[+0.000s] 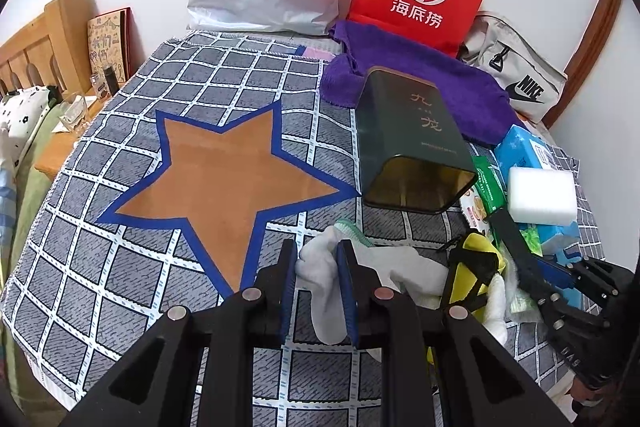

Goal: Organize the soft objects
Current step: 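Grasp the black watch strap with the right tool while the left tool holds the white cloth, then lift and carry the white cloth and black strap toward the purple towel with both tools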

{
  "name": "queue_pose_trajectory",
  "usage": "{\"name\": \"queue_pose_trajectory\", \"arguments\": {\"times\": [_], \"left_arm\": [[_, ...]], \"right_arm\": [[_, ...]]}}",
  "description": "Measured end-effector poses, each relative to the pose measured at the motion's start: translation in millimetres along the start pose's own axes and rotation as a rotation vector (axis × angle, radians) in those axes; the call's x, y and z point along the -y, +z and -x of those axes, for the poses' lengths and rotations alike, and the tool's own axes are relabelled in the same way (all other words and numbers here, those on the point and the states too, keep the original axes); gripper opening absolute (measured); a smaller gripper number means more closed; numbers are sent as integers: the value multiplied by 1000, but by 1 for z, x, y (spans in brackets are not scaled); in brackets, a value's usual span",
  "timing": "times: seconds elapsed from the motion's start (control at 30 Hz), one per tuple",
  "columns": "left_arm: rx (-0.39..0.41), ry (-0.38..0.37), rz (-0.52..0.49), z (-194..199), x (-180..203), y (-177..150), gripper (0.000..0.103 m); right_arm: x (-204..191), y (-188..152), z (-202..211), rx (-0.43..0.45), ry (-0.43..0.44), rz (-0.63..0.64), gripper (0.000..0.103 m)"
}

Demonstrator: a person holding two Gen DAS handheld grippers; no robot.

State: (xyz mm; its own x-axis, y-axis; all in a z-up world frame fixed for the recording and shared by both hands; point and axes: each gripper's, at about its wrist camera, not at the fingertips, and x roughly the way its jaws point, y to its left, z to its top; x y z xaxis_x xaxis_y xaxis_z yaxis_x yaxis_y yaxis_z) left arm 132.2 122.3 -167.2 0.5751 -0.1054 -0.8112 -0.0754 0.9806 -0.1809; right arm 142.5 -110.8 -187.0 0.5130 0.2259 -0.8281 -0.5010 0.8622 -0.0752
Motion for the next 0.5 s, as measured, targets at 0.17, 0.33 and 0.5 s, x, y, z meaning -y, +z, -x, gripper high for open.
{"name": "queue_pose_trajectory", "arguments": {"times": [0.17, 0.33, 0.5], "left_arm": [[-3, 0, 2, -1, 1, -1, 20], [5, -5, 2, 5, 1, -3, 20], [3, 2, -3, 7, 2, -4, 20]], "right_arm": [[7, -5, 25, 47, 58, -49, 17], [13, -16, 47, 79, 81, -86, 6], [22, -26, 42, 41, 61, -114, 6]]}}
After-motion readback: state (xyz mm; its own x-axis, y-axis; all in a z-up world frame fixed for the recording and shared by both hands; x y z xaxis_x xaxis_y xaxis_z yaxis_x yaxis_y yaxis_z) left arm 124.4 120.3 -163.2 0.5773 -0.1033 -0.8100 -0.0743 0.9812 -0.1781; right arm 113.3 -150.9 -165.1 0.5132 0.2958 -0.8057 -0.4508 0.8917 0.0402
